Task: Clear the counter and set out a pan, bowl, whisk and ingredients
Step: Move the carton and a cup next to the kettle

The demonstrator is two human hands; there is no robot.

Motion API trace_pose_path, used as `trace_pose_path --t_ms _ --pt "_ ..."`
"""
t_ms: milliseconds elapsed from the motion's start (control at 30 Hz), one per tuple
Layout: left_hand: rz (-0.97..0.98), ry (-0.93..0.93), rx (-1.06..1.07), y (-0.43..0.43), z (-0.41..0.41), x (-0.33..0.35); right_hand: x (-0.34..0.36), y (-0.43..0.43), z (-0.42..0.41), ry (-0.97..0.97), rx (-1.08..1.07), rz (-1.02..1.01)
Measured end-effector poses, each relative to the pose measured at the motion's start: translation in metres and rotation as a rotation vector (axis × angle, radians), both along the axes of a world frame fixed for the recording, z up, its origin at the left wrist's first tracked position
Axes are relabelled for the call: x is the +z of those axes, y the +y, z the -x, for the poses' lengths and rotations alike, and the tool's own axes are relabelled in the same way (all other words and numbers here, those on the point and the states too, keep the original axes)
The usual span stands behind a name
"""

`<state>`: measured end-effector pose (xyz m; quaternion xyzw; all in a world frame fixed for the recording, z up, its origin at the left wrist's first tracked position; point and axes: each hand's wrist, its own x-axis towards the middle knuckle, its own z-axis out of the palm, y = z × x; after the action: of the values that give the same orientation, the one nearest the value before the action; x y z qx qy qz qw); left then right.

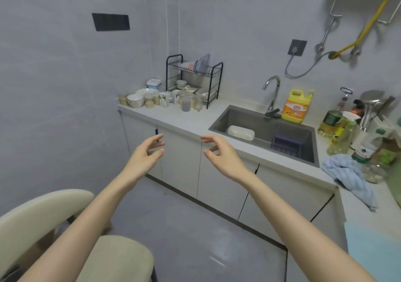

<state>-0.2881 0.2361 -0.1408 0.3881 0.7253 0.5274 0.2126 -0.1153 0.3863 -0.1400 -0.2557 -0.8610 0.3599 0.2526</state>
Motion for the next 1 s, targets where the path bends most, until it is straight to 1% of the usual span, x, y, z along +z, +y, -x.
trace_pose_path --t_ms 167,300,500,733,900,967,1000 --pt "-0.006 -0.012 0.048 0.066 0.067 -0.013 -0.007 0.067 0.069 -0.022 0.046 -0.024" --pt "-0.003 -0.002 0.032 0.137 0.138 -0.024 -0.013 0.132 0.144 -0.055 0.052 -0.045" --pt "0.012 0.004 0.013 0.238 0.245 -0.019 -0.012 0.223 0.25 -0.128 0.057 -0.061" --pt "0.088 0.016 0.041 0.333 0.356 -0.034 -0.033 0.324 0.346 -0.156 -0.018 -0.003" --pt "0.151 0.048 0.04 0.4 0.435 -0.062 -0.069 0.403 0.425 -0.161 -0.076 0.077" --pt "0.156 0.081 0.031 0.41 0.446 -0.064 -0.076 0.418 0.437 -0.172 -0.085 0.08" --pt "0.168 0.103 0.02 0.428 0.465 -0.073 -0.088 0.437 0.455 -0.179 -0.091 0.088"
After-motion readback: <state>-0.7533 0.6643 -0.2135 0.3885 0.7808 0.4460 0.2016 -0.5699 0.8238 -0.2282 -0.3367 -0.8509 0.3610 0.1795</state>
